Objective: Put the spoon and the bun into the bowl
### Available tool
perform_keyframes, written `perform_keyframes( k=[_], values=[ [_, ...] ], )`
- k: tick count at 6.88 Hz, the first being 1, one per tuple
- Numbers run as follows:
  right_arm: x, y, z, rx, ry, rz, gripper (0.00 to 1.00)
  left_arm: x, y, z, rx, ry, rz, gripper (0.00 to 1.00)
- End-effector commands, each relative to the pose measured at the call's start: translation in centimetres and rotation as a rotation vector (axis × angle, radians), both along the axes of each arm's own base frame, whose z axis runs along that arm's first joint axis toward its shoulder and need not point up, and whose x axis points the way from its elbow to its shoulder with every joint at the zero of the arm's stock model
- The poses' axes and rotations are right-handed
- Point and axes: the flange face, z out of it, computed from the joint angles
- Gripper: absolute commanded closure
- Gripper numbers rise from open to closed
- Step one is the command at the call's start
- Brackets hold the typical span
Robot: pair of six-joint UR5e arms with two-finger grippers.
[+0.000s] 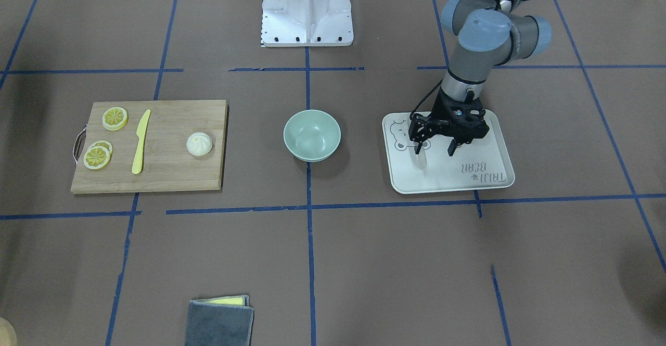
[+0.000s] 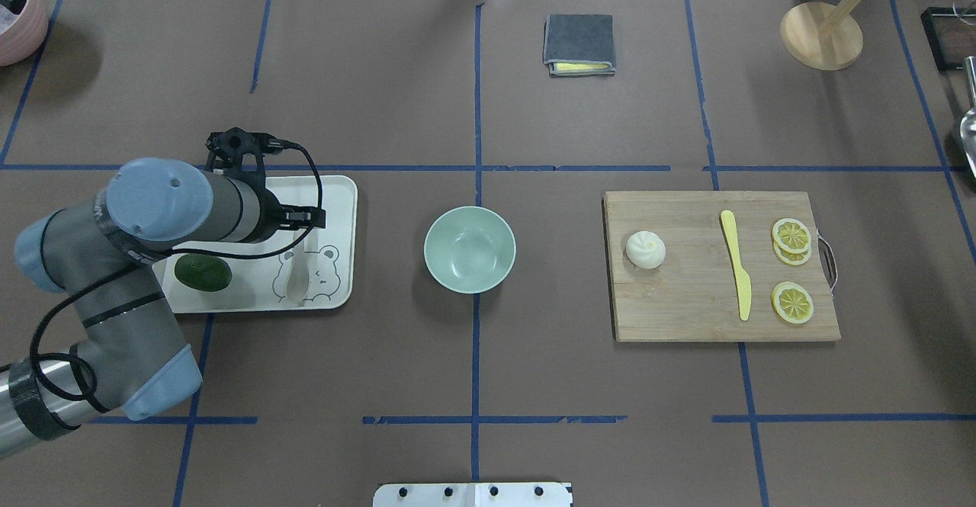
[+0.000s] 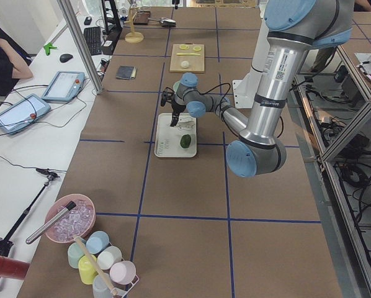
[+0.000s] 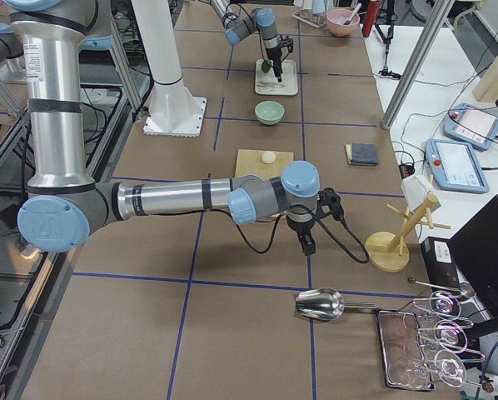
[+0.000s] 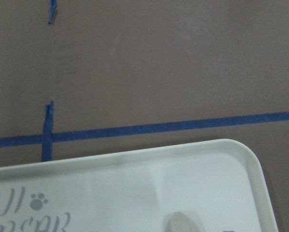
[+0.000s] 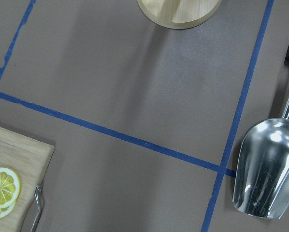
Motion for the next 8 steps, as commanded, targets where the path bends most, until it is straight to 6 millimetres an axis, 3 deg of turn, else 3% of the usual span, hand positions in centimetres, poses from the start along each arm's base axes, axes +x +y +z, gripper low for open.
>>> perform_keyframes(
  k=[1, 4, 7, 8],
  values=[
    [0.01, 0.11, 0.20, -0.004, 0.000, 0.000, 0.00, 1.93, 0.75, 0.49, -0.024, -0.008, -0.019, 0.33],
    [0.01, 0.11, 0.20, -0.004, 0.000, 0.000, 0.00, 2.14, 0.71, 0.77, -0.027, -0.013, -0.020, 0.56],
    [0.01, 0.11, 0.27, -0.005, 0.000, 0.000, 0.00, 1.93, 0.72, 1.02, -0.023, -0.020, -0.028, 1.00],
    [-0.07, 0.11, 0.20, -0.004, 0.000, -0.002, 0.00, 1.73, 0.71, 1.00, -0.020, -0.021, -0.029, 1.00]
  ],
)
